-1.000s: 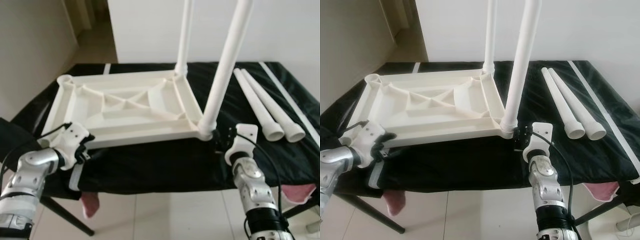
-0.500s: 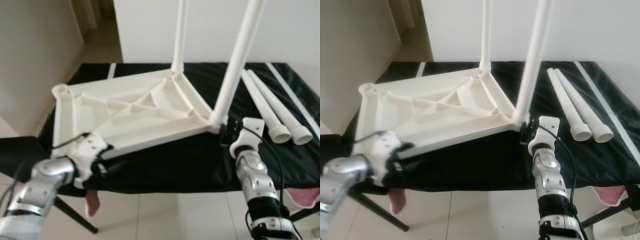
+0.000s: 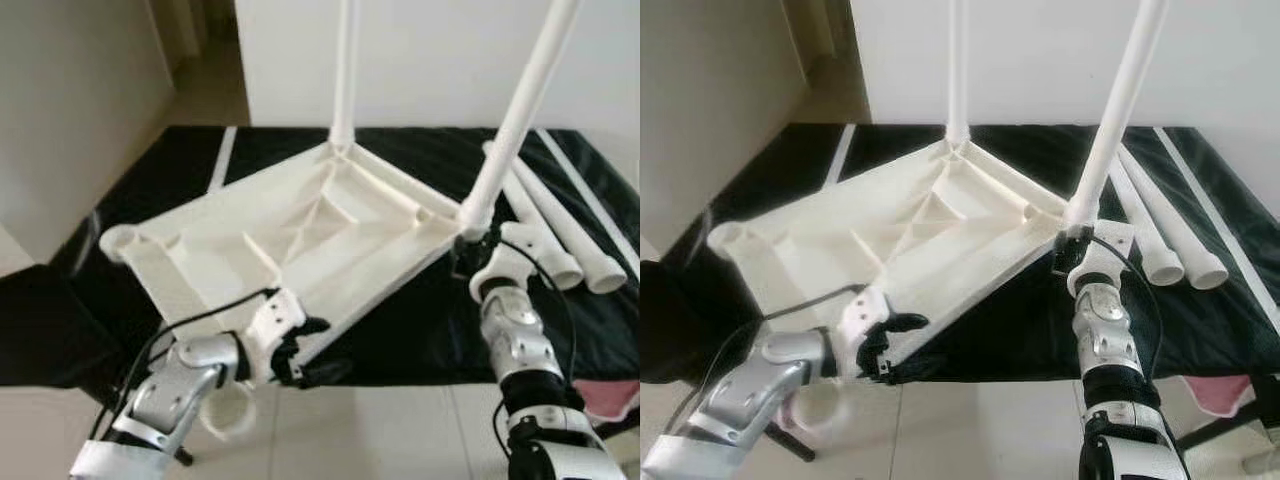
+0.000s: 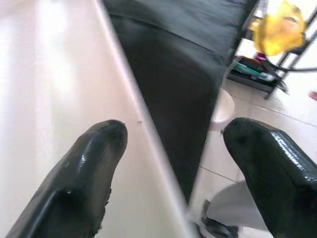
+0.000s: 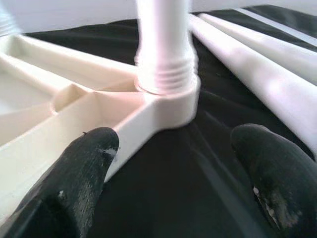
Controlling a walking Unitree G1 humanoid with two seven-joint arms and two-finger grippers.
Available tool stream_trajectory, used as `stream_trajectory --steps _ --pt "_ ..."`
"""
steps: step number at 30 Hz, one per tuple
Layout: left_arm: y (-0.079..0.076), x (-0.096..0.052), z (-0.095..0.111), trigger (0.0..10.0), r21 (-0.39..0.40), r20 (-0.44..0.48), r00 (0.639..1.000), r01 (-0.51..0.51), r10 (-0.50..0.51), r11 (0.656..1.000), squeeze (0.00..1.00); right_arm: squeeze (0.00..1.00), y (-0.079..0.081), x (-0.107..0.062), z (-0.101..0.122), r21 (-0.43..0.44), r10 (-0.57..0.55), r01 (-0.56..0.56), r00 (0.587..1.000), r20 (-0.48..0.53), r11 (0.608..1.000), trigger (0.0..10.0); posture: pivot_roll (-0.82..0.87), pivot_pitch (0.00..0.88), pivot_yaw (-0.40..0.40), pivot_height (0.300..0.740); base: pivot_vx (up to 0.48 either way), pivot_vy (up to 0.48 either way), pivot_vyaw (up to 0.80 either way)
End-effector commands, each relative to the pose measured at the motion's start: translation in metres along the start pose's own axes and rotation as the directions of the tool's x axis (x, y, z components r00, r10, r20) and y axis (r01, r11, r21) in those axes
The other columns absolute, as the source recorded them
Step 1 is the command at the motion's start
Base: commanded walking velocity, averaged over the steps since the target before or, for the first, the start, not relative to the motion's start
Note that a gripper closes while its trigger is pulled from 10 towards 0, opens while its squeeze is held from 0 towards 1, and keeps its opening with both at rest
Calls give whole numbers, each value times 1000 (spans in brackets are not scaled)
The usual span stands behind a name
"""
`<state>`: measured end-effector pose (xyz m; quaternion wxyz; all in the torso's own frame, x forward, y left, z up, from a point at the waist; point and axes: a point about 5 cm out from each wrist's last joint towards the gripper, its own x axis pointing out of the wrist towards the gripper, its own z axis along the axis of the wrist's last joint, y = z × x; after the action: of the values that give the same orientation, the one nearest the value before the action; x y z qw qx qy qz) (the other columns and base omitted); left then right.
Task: Building children table
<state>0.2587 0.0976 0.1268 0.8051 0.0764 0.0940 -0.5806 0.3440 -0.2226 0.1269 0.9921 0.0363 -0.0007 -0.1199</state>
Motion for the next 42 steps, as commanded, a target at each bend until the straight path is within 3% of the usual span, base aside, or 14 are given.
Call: stream_trajectory --steps 1,10,18,24,28,33,42 --pt "7 -7 7 10000 6 17 999 -42 42 999 0 0 6 -3 -4 17 18 -18 1000 -1 1000 10000 28 18 16 740 0 0 0" --pt "26 -39 26 10000 10 98 984 -150 149 989 0 0 13 -13 -17 31 38 -37 999 -16 999 10000 27 20 19 740 0 0 0" --pt "52 -71 22 10000 52 13 965 -264 264 963 0 0 7 -24 -29 17 -25 25 999 -24 1000 10000 30 12 4 740 0 0 0" --pt "59 -92 13 10000 95 -82 946 -306 314 947 0 0 2 -27 -31 14 -70 70 997 -22 997 10000 30 5 -2 740 0 0 0" --pt "57 -98 5 10000 114 -151 940 -291 306 950 0 0 0 -29 -32 5 -90 90 996 -25 996 10000 34 4 -6 740 0 0 0" --pt "42 -99 -12 10000 114 -249 941 -207 230 972 0 0 1 -34 -40 -10 -101 101 993 -64 995 10000 38 5 -18 740 0 0 0" --pt "29 -99 -23 10000 85 -318 934 -142 162 986 0 0 10 -35 -44 7 -71 72 993 -98 997 10000 37 3 -15 740 0 0 0"
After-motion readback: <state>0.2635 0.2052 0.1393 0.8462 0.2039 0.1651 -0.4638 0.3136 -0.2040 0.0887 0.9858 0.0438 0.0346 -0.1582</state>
